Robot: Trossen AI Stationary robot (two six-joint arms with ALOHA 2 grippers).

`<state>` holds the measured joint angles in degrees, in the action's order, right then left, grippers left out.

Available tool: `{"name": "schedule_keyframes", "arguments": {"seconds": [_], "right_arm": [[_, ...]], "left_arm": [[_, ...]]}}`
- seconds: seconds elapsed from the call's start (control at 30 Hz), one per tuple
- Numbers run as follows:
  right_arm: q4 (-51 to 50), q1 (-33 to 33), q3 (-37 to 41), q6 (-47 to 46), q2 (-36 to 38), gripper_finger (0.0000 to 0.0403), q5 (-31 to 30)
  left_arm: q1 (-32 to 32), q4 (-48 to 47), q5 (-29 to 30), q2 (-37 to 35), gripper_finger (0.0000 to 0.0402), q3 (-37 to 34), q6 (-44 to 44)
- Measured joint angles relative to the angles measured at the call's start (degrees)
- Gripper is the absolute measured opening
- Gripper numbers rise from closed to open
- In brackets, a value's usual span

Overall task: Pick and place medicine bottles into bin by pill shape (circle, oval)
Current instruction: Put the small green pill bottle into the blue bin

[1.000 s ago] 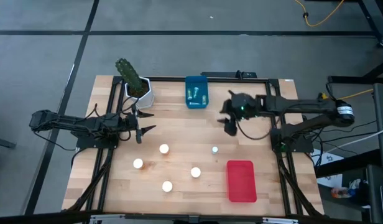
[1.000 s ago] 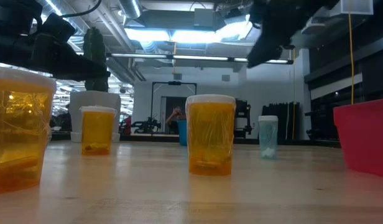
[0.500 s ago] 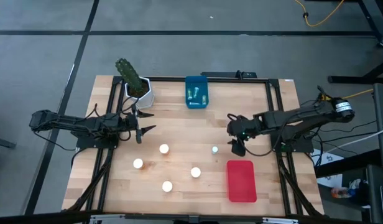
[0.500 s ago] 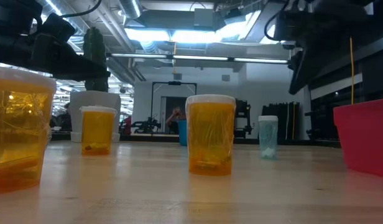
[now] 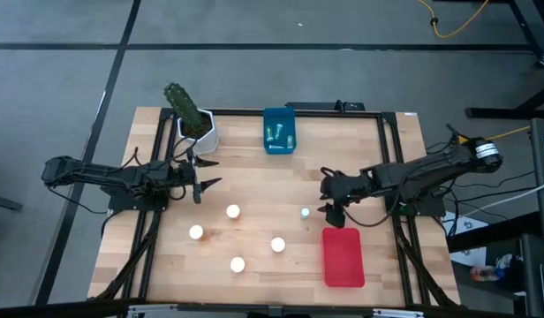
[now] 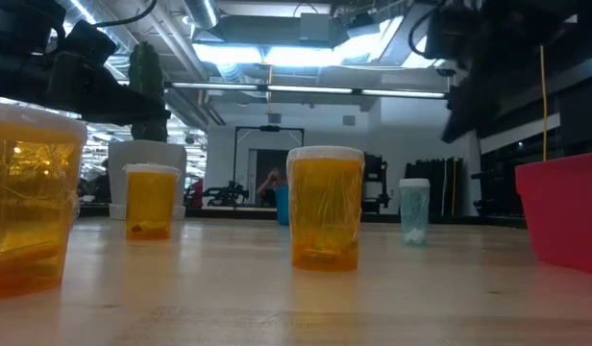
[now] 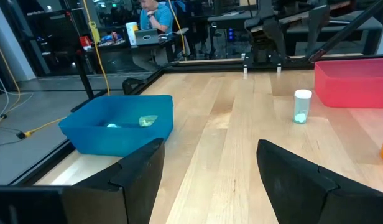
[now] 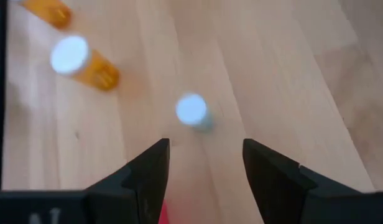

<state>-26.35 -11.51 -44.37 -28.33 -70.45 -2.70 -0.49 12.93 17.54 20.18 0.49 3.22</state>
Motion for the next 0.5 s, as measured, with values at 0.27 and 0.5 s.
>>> {"name": "schedule_keyframes", "arguments": {"seconds": [0.27,0.5], "right_arm": [[4.35,0.15,-0.03,-0.05,-6.42,0.0204,6.88],[4.3,0.61,-0.03,-1.47,-11.56,0.0204,8.84]], "left_arm": [[0.0,0.0,0.0,0.01,0.0247,0.0,0.0],[0.0,0.02,-0.02,0.01,0.0247,0.02,0.0]]}}
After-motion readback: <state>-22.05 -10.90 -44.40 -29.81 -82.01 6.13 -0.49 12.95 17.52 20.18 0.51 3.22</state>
